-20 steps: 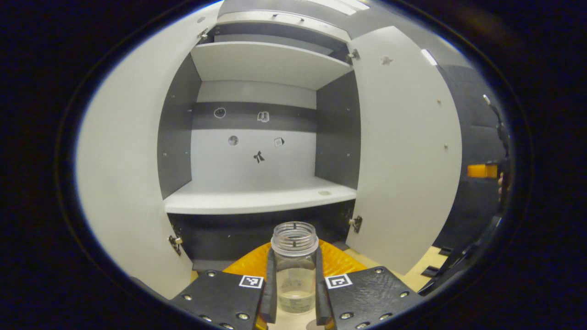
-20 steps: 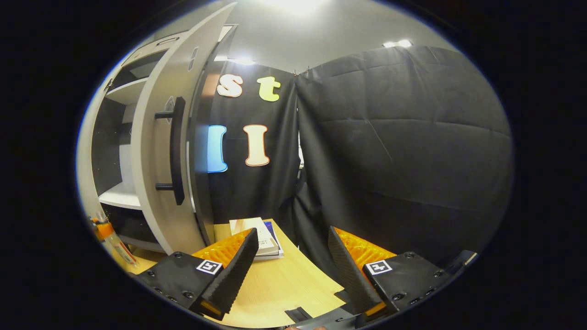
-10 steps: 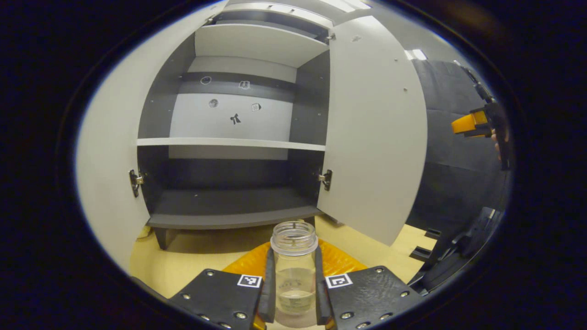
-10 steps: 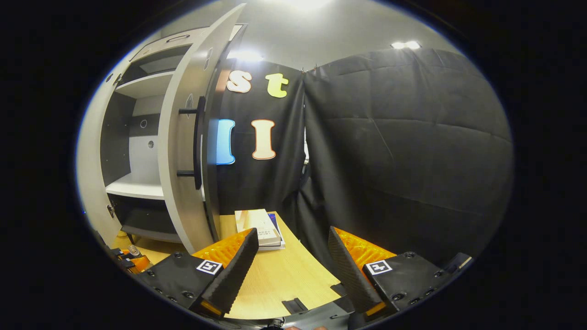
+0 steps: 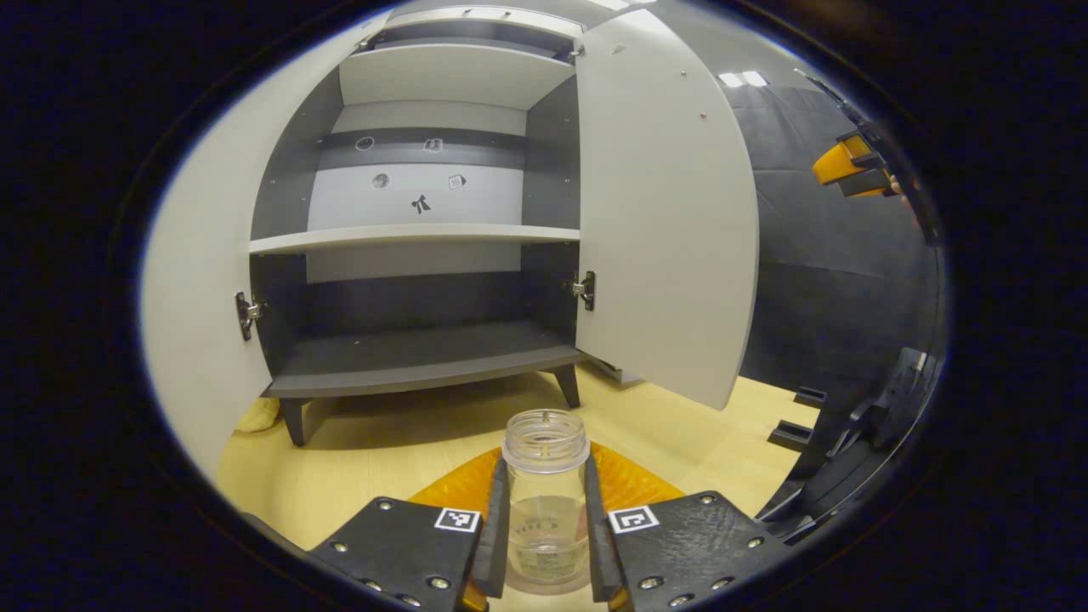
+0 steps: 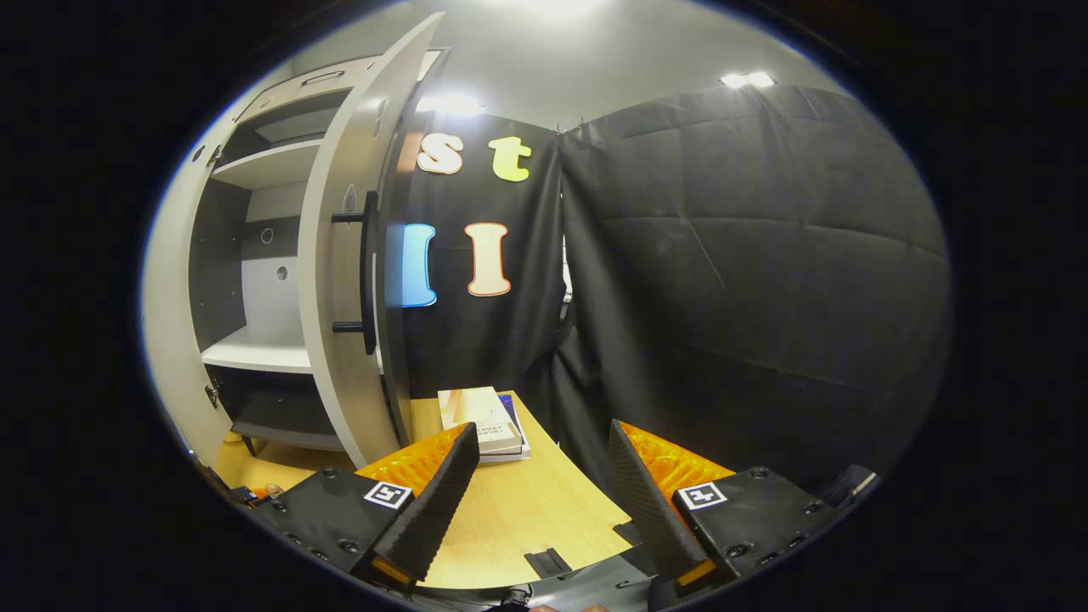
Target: Grasp the bottle in the cabinet with the left hand and place it on the coaster, then close the right door with the right hand and the left door with the left hand.
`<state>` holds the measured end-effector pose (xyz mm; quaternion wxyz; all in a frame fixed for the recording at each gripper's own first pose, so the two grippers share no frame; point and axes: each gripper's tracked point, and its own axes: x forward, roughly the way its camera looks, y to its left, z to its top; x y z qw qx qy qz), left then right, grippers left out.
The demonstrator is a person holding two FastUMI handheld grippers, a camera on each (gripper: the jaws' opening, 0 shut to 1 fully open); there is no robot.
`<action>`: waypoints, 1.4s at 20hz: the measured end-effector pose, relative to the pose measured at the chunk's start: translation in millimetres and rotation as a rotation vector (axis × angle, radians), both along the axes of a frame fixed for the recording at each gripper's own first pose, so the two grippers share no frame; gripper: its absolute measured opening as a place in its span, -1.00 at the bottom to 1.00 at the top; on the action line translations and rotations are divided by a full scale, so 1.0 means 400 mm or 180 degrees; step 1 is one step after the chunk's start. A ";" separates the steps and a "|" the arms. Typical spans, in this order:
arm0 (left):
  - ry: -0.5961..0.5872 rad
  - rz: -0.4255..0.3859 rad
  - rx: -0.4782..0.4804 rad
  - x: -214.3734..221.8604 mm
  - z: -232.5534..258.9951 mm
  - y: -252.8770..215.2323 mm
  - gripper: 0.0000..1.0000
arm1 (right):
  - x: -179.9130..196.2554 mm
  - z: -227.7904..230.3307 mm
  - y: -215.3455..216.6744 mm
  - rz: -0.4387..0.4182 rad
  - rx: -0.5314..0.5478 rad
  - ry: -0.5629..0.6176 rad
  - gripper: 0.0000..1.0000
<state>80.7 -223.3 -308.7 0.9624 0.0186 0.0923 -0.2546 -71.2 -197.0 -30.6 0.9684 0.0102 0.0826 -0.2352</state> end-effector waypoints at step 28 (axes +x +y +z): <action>-0.0183 0.0292 -0.0218 -0.150 0.612 0.233 0.89 | 0.238 0.187 -0.002 0.0563 -0.0551 -0.0423 0.93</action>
